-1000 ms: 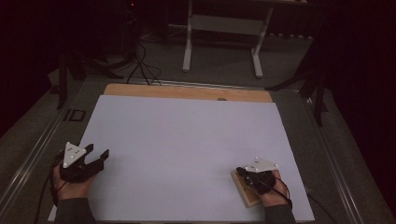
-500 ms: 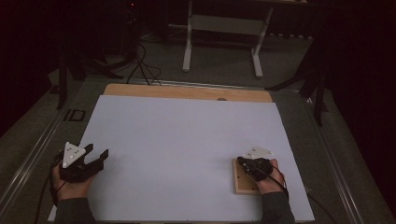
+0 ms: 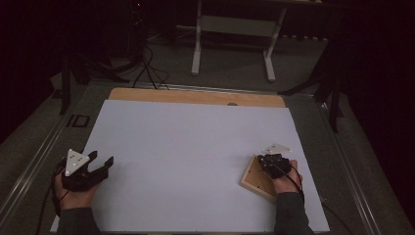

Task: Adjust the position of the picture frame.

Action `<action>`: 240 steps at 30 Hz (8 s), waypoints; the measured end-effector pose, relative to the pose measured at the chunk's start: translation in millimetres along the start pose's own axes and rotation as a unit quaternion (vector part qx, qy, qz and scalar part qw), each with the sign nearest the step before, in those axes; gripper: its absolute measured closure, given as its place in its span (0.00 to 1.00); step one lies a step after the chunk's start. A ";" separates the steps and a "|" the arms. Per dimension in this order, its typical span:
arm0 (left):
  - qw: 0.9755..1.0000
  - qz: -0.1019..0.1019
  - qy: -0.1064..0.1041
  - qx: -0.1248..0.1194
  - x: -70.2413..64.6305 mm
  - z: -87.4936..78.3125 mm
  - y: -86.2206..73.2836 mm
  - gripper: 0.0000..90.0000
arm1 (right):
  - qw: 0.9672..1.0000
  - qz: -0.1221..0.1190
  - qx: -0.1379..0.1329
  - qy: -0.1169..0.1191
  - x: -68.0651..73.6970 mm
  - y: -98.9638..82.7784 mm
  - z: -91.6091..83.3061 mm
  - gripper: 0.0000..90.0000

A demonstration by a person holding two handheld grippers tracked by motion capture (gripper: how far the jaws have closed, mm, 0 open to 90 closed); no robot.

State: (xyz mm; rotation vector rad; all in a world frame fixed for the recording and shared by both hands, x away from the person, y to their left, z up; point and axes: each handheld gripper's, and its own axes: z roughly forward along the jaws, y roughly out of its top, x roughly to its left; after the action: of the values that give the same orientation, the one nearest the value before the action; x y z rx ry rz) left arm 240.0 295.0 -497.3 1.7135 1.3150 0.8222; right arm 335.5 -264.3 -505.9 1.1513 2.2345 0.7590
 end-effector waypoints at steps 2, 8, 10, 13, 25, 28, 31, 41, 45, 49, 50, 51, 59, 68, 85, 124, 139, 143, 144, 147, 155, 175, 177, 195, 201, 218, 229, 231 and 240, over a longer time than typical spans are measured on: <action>1.000 0.000 0.000 0.000 -0.2 0.0 0.0 0.43 | 1.000 0.009 0.003 -0.008 -4.9 -0.6 0.3 1.00; 1.000 -0.001 0.000 -0.001 0.1 0.1 -0.2 0.43 | 0.998 0.023 0.023 -0.045 -19.8 -1.3 0.8 1.00; 1.000 -0.001 0.000 0.000 0.1 0.0 -0.1 0.43 | 0.997 0.036 0.028 -0.059 -25.7 -2.7 0.5 1.00; 1.000 -0.001 0.000 -0.001 0.2 0.0 -0.1 0.43 | 0.996 0.053 0.031 -0.071 -32.3 -5.5 -0.9 1.00; 1.000 0.001 0.001 0.000 -0.6 0.5 -0.3 0.43 | 0.991 0.114 -0.011 -0.061 -49.0 -34.5 -23.0 0.95; 1.000 0.002 0.001 0.001 -0.9 0.5 -0.3 0.43 | 0.990 0.125 -0.022 -0.062 -53.9 -43.7 -28.6 0.92; 1.000 0.001 0.001 0.000 -1.2 0.8 -0.3 0.43 | 0.988 0.135 -0.029 -0.062 -57.7 -50.2 -33.3 0.88; 1.000 0.001 0.001 -0.001 -0.3 0.0 -0.3 0.43 | 0.985 0.163 -0.040 -0.045 -65.2 -60.2 -37.7 0.78; 1.000 0.002 0.001 -0.001 -0.6 0.1 -0.2 0.43 | 0.984 0.168 -0.042 -0.034 -66.1 -63.3 -39.2 0.78; 1.000 0.002 0.001 0.000 -0.8 0.2 -0.2 0.43 | 0.984 0.172 -0.036 -0.025 -66.0 -65.8 -38.4 0.79; 1.000 0.003 0.001 0.000 -0.8 0.2 -0.2 0.43 | 0.984 0.176 -0.035 -0.022 -66.6 -66.0 -38.7 0.80; 1.000 0.003 0.001 0.000 -0.9 0.2 -0.2 0.43 | 0.983 0.179 -0.036 -0.018 -67.2 -66.3 -38.6 0.82; 1.000 0.007 0.003 0.002 -2.4 0.7 0.0 0.43 | 0.981 0.193 -0.031 -0.014 -65.8 -65.2 -38.8 0.86; 1.000 0.009 0.002 0.002 -2.9 1.1 0.2 0.43 | 0.982 0.185 -0.025 -0.012 -55.6 -62.9 -40.6 0.88; 1.000 0.010 0.004 0.001 -3.5 1.2 0.4 0.43 | 0.986 0.168 -0.009 -0.008 -29.9 -48.5 -37.3 0.90; 1.000 0.014 -0.001 0.000 -5.1 1.7 1.1 0.43 | 0.988 0.096 -0.007 0.121 41.8 -25.6 -33.0 0.83; 0.999 0.030 -0.007 0.006 -12.9 4.9 1.9 0.43 | 0.988 0.096 -0.014 0.118 62.0 -14.9 -25.2 0.84; 0.999 0.032 -0.010 0.006 -14.6 5.2 2.2 0.43 | 0.989 0.092 -0.017 0.115 67.4 -11.5 -22.7 0.84; 0.999 0.032 -0.011 0.006 -15.2 5.4 2.3 0.43 | 0.989 0.092 -0.016 0.114 68.8 -10.6 -22.2 0.84; 0.999 0.035 -0.014 0.006 -17.6 6.1 2.7 0.43 | 0.989 0.091 -0.017 0.112 73.1 -8.1 -20.8 0.84; 0.999 0.038 -0.027 0.004 -24.9 7.5 4.1 0.43 | 0.990 0.091 -0.020 0.109 84.0 -1.5 -16.1 0.84; 0.995 0.050 -0.086 0.006 -50.2 13.4 8.4 0.48 | 0.989 0.087 -0.024 0.114 94.4 6.4 -10.0 0.84; 0.995 0.048 -0.093 0.006 -52.1 14.1 8.5 0.49 | 0.989 0.087 -0.024 0.114 95.4 7.2 -9.5 0.84; 0.978 0.088 -0.188 0.034 -84.5 25.5 8.8 0.77 | 0.989 0.082 -0.027 0.116 104.9 15.1 -3.4 0.84; 0.967 0.115 -0.223 0.043 -106.4 33.7 10.2 0.88 | 0.989 0.080 -0.028 0.118 107.3 17.2 -1.7 0.84; 0.940 0.173 -0.285 0.072 -164.4 55.3 6.8 1.00 | 0.989 0.077 -0.031 0.121 111.8 20.8 1.3 0.84; 0.931 0.197 -0.295 0.091 -179.7 64.3 4.7 1.00 | 0.989 0.076 -0.032 0.124 115.2 23.6 3.5 0.84; 0.931 0.197 -0.292 0.093 -179.2 66.0 5.1 0.99 | 0.989 0.073 -0.033 0.126 115.5 24.4 4.4 0.84; 0.934 0.203 -0.275 0.103 -175.4 72.1 6.9 0.99 | 0.989 0.067 -0.033 0.126 117.5 29.9 8.9 0.84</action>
State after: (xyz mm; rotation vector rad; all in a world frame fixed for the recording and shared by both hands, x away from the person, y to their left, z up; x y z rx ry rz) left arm 262.0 109.1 -528.3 2.2189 0.6896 0.3713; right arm 298.0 -148.9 -513.5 1.2417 2.3304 1.0794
